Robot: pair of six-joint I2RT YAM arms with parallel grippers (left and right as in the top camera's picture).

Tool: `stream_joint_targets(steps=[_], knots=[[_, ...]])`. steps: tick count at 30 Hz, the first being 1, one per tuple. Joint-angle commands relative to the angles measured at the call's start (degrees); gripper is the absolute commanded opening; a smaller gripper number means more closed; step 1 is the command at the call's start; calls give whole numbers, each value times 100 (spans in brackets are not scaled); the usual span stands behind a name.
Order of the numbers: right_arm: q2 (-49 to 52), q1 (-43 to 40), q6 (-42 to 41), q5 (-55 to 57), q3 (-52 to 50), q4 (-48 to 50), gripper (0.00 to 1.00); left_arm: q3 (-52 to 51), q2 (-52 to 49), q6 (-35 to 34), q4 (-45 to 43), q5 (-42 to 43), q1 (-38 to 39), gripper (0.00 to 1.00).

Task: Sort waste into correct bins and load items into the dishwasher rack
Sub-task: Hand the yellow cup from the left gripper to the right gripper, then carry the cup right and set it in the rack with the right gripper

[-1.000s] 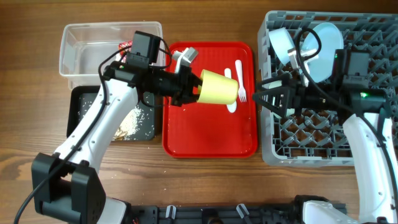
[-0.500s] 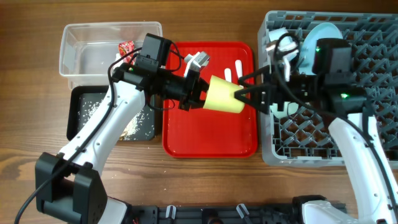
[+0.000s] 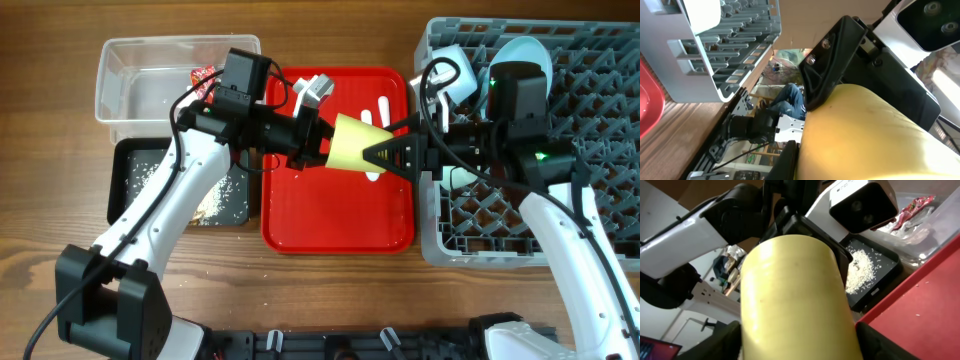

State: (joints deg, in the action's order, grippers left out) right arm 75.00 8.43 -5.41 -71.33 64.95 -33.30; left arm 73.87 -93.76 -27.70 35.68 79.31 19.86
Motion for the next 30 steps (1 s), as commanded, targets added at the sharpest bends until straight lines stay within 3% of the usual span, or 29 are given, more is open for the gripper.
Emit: stream_joint_targets(steps=[1, 7, 13, 15, 18, 21, 30], knots=[[28, 24, -76, 229, -15, 24, 68, 7, 61, -20, -42, 269, 11, 4], [28, 42, -103, 234, -15, 28, 59, 7, 61, -20, -44, 264, 11, 4], [28, 39, -103, 234, -15, 17, 60, 7, 61, -17, -44, 201, 11, 5], [28, 39, -111, 236, -15, 33, 60, 7, 61, -15, -44, 199, 11, 11], [26, 26, -236, 282, -15, 96, 60, 7, 61, -15, -39, 160, 11, 33], [26, 7, -409, 297, -15, 234, 59, 7, 61, -15, -37, 157, 13, 43], [-66, -575, -697, 426, -15, 240, 58, 7, 61, -13, -37, 96, 13, 49]])
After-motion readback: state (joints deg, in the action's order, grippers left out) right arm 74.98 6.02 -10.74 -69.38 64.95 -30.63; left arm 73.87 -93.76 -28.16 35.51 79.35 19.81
